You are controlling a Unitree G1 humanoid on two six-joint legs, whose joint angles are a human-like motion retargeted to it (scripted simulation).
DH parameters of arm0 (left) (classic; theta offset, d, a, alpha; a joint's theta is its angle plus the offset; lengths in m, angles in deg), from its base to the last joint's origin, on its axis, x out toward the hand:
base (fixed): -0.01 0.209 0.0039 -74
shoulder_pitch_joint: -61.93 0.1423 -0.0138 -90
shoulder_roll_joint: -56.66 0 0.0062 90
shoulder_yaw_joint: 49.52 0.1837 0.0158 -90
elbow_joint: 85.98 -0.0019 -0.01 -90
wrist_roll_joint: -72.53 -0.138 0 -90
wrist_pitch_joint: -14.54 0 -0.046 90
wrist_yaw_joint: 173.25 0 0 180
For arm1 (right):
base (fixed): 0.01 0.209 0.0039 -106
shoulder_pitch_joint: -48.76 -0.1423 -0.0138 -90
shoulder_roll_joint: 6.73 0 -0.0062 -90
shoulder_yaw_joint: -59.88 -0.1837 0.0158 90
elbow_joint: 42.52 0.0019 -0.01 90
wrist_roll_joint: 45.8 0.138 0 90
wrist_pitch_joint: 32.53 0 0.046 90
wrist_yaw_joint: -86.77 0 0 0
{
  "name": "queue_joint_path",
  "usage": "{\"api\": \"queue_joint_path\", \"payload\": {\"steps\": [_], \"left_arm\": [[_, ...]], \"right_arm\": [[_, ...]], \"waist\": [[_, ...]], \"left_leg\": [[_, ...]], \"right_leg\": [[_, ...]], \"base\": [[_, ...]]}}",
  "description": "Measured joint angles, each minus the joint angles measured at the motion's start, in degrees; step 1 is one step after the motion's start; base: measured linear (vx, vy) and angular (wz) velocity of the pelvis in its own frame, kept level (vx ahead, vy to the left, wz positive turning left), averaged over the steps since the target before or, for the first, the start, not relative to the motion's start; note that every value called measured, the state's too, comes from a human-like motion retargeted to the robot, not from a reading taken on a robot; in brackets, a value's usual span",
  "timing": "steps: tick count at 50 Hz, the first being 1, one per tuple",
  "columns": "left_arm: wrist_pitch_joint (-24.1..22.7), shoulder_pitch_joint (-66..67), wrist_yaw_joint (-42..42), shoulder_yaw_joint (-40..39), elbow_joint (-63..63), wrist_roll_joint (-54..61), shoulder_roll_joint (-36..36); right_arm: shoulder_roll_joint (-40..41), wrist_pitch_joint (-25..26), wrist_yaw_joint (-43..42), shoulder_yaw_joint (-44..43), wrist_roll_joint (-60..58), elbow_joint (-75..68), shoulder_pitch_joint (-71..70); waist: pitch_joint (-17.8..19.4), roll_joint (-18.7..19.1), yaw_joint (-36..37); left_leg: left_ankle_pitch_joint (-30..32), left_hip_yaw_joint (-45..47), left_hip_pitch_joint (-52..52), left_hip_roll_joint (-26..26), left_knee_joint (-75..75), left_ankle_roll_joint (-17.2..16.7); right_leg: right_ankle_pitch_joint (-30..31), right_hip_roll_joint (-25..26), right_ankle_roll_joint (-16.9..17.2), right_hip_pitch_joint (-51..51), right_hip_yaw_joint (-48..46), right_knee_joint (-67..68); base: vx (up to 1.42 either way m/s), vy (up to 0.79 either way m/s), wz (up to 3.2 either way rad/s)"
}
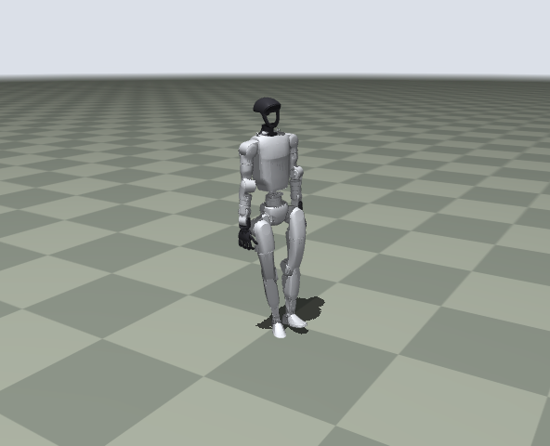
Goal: Upper body actions
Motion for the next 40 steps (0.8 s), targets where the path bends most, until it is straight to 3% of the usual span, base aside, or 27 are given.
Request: {"api": "queue_joint_path", "payload": {"steps": [40], "left_arm": [[0.1,0.1,-0.7,0.2,-0.4,-1.6,0.3]], "right_arm": [[-0.1,-0.5,0.3,0.0,0.1,-0.1,-0.4]], "waist": [[-0.3,-0.7,-0.3]], "left_leg": [[-1.2,0.6,-0.1,0.6,0.3,0.3]], "right_leg": [[1.6,-0.1,-0.6,-0.9,1.1,0.8]], "base": [[0.0,0.0,0.0]]}}
